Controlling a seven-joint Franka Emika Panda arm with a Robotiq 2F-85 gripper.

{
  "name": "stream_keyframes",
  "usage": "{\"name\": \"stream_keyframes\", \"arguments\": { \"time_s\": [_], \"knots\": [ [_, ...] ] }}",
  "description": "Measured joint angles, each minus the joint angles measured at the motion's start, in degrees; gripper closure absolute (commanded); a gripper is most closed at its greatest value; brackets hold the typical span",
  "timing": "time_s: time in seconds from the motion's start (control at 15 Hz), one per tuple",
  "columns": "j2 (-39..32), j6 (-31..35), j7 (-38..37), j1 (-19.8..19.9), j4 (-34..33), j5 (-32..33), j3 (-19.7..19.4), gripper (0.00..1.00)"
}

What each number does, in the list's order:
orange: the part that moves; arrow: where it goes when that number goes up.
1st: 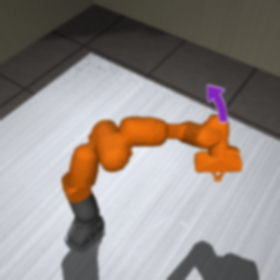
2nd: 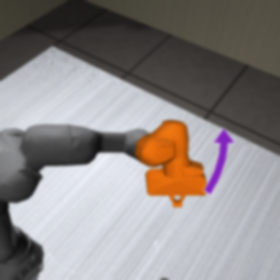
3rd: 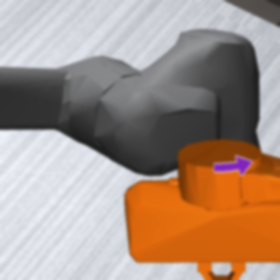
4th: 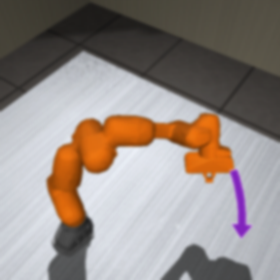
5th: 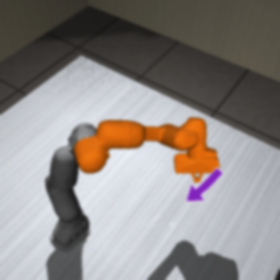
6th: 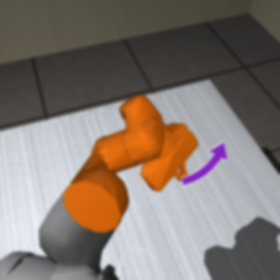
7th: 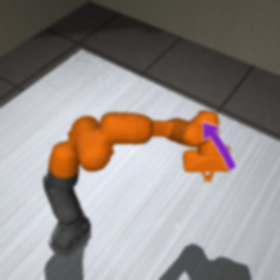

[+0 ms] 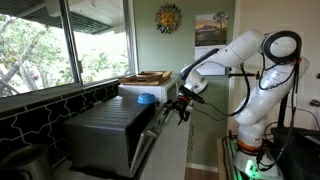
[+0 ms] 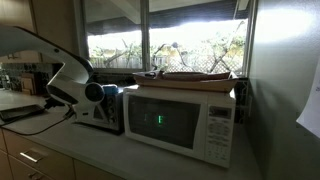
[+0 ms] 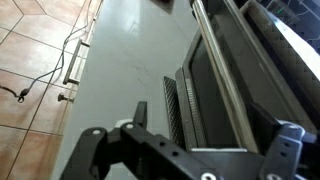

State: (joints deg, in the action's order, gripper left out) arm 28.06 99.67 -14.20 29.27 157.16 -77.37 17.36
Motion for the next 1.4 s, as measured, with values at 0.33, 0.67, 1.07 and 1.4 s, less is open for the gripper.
{"name": "stream_keyframes", "arguments": {
  "time_s": [0.33,0.67,1.07,1.4],
  "knots": [
    [-0.58,-3.09,0.01,2.02,-0.14,1.98,0.19,0.0],
    [0.76,-2.65,0.74,3.5,-0.2,3.2,1.87,0.0],
    [5.68,-2.12,0.81,7.25,-0.14,10.7,5.5,0.0],
    [8.71,-3.33,0.8,11.36,-0.08,16.03,9.28,0.0]
  ]
}}
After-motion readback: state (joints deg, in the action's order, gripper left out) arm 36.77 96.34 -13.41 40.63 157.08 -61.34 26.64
